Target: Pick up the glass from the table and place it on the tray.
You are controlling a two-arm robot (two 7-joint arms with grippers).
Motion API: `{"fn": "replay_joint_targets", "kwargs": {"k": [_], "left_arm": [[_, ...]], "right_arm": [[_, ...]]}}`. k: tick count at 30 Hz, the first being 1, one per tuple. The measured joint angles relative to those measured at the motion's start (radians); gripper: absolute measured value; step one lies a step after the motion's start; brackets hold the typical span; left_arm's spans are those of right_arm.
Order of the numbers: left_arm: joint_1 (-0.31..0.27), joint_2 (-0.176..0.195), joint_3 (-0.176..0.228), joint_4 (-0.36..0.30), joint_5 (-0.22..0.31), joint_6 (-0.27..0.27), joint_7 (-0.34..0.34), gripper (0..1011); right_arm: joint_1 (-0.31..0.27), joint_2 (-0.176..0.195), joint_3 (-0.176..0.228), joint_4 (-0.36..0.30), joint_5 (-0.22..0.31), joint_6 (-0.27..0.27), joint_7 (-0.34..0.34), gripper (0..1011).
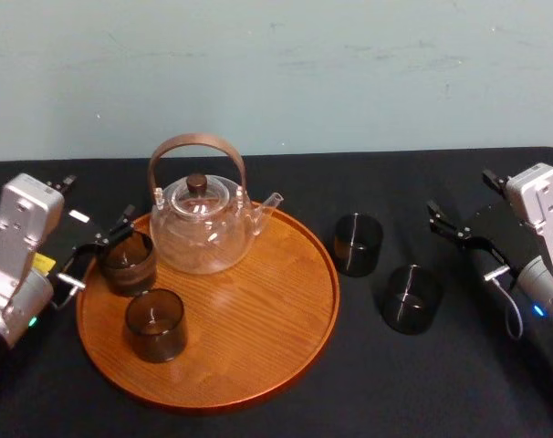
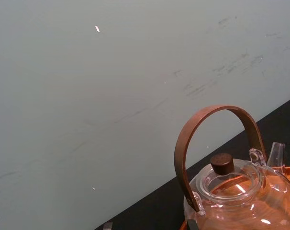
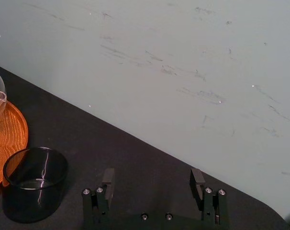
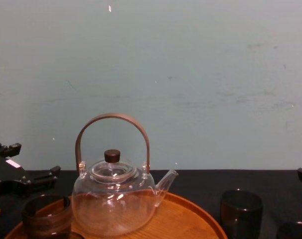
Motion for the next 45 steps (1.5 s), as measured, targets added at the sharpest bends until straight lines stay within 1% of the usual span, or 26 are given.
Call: {"fn": "replay_joint_targets", "kwargs": {"k": [13, 19, 22, 25, 28, 29, 32, 33, 36, 37, 40, 45], "left_arm": [[0.000, 0.000, 0.000, 0.000, 0.000, 0.000, 0.000, 1001], [0.000, 0.000, 0.000, 0.000, 0.000, 0.000, 0.000, 1001], [0.000, 0.000, 0.000, 0.000, 0.000, 0.000, 0.000, 1001], [0.000, 0.000, 0.000, 0.000, 0.000, 0.000, 0.000, 1001], [0.000, 0.000, 0.000, 0.000, 0.000, 0.000, 0.000, 1001], [0.000, 0.000, 0.000, 0.000, 0.000, 0.000, 0.000, 1001], [0.000, 0.000, 0.000, 0.000, 0.000, 0.000, 0.000, 1001], [0.000, 0.000, 0.000, 0.000, 0.000, 0.000, 0.000, 1001], [0.000, 0.000, 0.000, 0.000, 0.000, 0.000, 0.000, 1002], [0.000, 0.000, 0.000, 0.000, 0.000, 0.000, 0.000, 1001], [0.000, 0.000, 0.000, 0.000, 0.000, 0.000, 0.000, 1001], [0.000, 0.000, 0.000, 0.000, 0.000, 0.000, 0.000, 1002]], "right_arm": [[0.000, 0.000, 0.000, 0.000, 0.000, 0.000, 0.000, 1002], [-0.003, 0.001, 0.008, -0.010, -0.004, -0.002, 0.030, 1002], [-0.019, 0.012, 0.013, -0.041, -0.006, -0.001, 0.052, 1002], [-0.041, 0.027, 0.019, -0.084, 0.005, 0.013, 0.080, 1002], [-0.064, 0.036, 0.029, -0.123, 0.033, 0.037, 0.110, 1002], [-0.077, 0.039, 0.036, -0.140, 0.052, 0.048, 0.125, 1002], [-0.098, 0.043, 0.048, -0.166, 0.081, 0.065, 0.146, 1002], [-0.113, 0.047, 0.055, -0.185, 0.097, 0.078, 0.157, 1002], [-0.135, 0.053, 0.064, -0.211, 0.116, 0.099, 0.170, 1002], [-0.151, 0.058, 0.068, -0.231, 0.126, 0.116, 0.178, 1002], [-0.183, 0.070, 0.075, -0.271, 0.133, 0.139, 0.185, 1002], [-0.226, 0.083, 0.091, -0.317, 0.136, 0.152, 0.191, 1002]]}}
